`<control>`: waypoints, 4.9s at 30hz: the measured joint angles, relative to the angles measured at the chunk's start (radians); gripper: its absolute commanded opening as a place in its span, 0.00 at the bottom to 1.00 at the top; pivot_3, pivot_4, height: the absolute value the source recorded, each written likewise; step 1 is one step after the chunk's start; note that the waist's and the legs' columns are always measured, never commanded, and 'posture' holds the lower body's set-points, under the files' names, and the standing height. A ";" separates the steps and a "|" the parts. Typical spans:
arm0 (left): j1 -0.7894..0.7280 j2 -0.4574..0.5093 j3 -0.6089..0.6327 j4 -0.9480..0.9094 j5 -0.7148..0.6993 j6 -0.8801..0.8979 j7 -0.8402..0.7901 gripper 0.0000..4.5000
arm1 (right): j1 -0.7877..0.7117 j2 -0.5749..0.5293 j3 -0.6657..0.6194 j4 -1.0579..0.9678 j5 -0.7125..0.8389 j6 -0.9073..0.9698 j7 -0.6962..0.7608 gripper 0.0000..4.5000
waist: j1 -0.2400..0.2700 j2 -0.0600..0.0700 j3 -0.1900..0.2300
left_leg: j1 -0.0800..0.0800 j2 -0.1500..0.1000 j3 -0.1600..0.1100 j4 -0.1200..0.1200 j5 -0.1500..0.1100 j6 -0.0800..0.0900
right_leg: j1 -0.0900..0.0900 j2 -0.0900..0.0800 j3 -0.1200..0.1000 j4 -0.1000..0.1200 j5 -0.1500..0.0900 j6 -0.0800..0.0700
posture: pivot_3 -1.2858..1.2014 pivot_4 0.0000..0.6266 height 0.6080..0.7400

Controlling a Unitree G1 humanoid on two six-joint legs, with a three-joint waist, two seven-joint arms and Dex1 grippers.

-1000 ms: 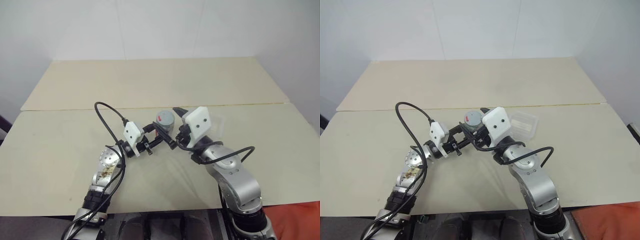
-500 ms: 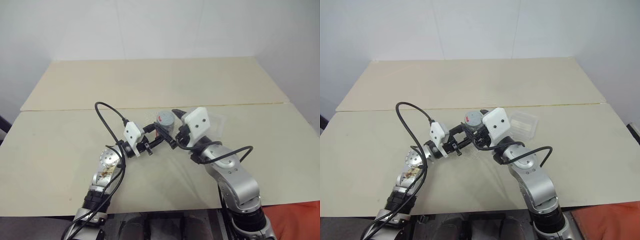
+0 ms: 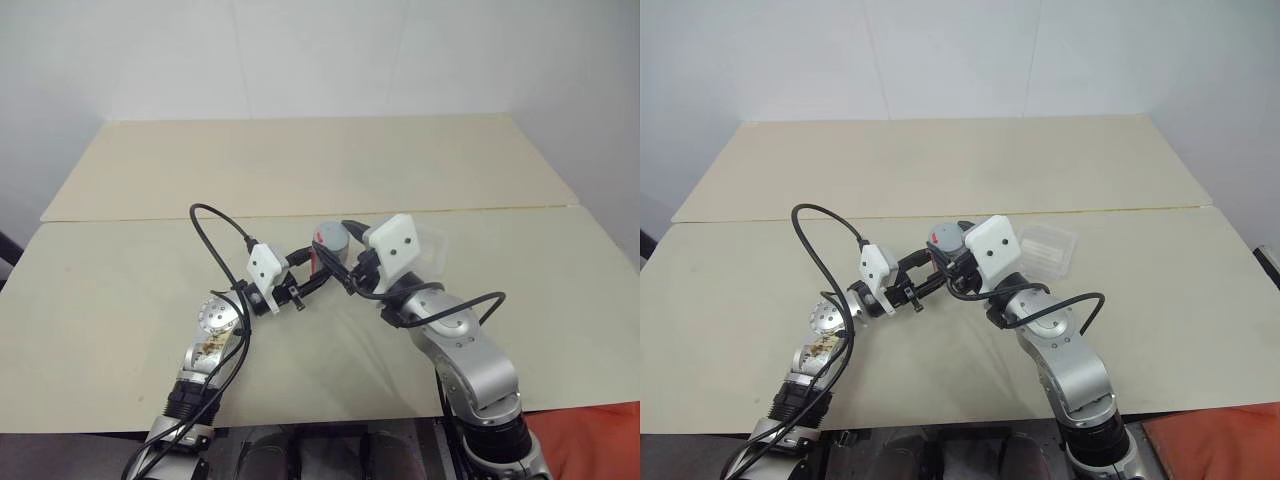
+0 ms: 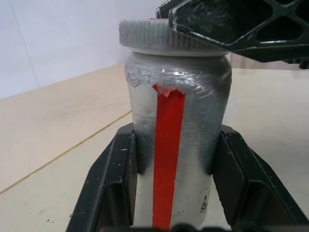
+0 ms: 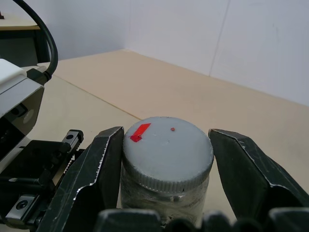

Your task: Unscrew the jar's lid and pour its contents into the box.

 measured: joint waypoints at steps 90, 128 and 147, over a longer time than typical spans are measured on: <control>0.069 0.101 -0.073 -0.093 -0.086 0.048 -0.227 0.41 | -0.067 -0.222 -0.203 0.025 0.359 0.011 0.408 0.65 | 0.001 0.000 0.000 | 0.000 0.001 0.000 0.000 0.000 0.001 | 0.000 0.000 0.000 0.000 0.000 0.000 | 0.52 0.24 1.00; -0.112 0.069 -0.037 0.120 -0.010 -0.028 -0.150 0.41 | 0.566 -0.599 -0.527 -0.137 0.312 0.440 0.256 0.99 | 0.026 0.000 0.000 | 0.007 0.001 -0.002 0.001 -0.005 0.009 | 0.010 -0.002 0.001 -0.006 0.000 0.000 | 0.52 0.24 1.00; -0.847 -0.089 -0.315 1.022 0.631 -0.443 0.374 0.41 | 0.456 -0.499 -0.642 -0.300 0.356 0.421 0.190 0.99 | 0.048 -0.003 0.002 | -0.001 -0.004 -0.003 0.001 -0.005 0.008 | 0.007 -0.002 -0.003 -0.008 0.001 0.004 | 0.52 0.24 1.00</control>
